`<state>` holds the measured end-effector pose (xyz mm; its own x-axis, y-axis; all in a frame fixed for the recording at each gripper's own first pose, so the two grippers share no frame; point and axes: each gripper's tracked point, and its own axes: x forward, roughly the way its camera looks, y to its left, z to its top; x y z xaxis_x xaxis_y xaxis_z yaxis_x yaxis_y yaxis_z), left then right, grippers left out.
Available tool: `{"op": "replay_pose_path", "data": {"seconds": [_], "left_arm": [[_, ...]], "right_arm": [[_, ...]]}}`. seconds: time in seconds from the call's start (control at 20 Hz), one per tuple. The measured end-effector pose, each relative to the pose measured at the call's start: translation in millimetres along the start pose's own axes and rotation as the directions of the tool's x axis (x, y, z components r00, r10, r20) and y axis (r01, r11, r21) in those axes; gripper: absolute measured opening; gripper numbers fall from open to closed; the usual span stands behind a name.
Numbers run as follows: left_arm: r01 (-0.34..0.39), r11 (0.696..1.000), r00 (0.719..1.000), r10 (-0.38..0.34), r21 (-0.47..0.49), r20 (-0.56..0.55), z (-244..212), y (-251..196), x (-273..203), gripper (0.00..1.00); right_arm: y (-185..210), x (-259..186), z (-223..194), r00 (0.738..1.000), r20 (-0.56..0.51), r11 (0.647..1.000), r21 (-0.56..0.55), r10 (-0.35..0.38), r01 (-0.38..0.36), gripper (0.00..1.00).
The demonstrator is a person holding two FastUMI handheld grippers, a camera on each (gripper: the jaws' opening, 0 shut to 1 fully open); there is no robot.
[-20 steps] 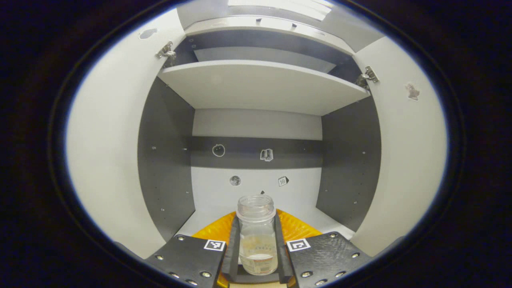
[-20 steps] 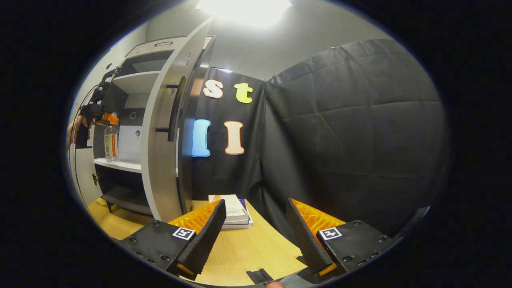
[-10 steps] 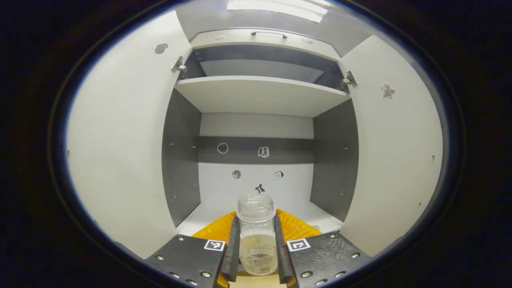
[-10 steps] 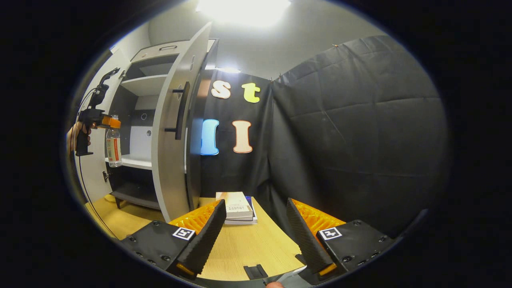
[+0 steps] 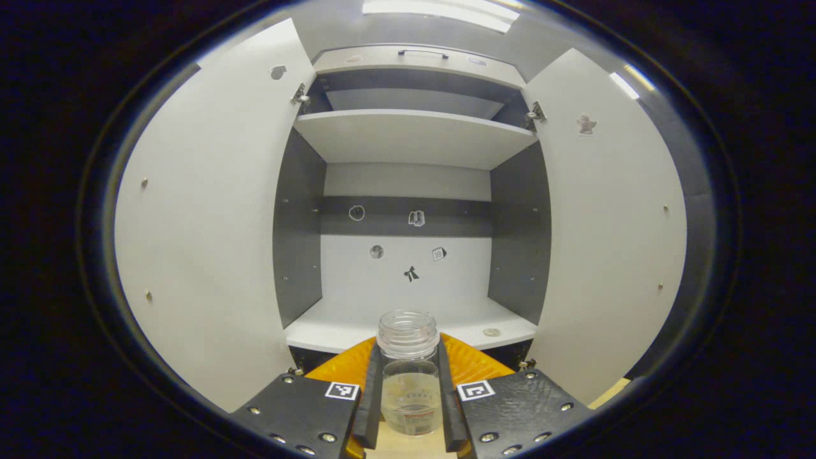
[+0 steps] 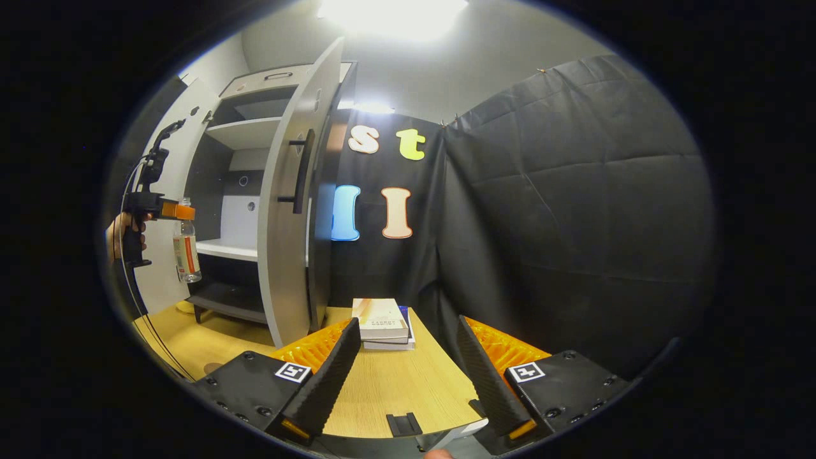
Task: Grasp the bottle in the cabinet with the left hand and place it on the coaster, then close the right door with the right hand and the left door with the left hand.
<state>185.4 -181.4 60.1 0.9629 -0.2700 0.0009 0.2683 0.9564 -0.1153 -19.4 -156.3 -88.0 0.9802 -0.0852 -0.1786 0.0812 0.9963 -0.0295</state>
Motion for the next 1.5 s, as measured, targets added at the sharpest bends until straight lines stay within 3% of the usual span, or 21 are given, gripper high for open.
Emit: {"op": "replay_pose_path", "data": {"seconds": [0.5, 0.95, 1.5], "left_arm": [[-0.003, 1.0, 1.0, 0.002, -0.019, -0.031, -74, 0, -26, 0.41], [0.043, 0.999, 0.997, -0.045, -0.022, -0.066, -149, -14, -38, 0.41], [0.041, 0.998, 0.984, -0.047, -0.038, -0.174, -248, -21, -46, 0.41]], "right_arm": [[0, -17, -16, 1.0, -0.021, 1.0, -0.007, 0.021, -0.022, 0.96], [3, -22, -28, 0.998, -0.056, 0.999, -0.035, 0.027, -0.029, 0.96], [14, -21, -33, 0.995, -0.087, 0.996, -0.071, 0.054, -0.06, 0.97]]}}
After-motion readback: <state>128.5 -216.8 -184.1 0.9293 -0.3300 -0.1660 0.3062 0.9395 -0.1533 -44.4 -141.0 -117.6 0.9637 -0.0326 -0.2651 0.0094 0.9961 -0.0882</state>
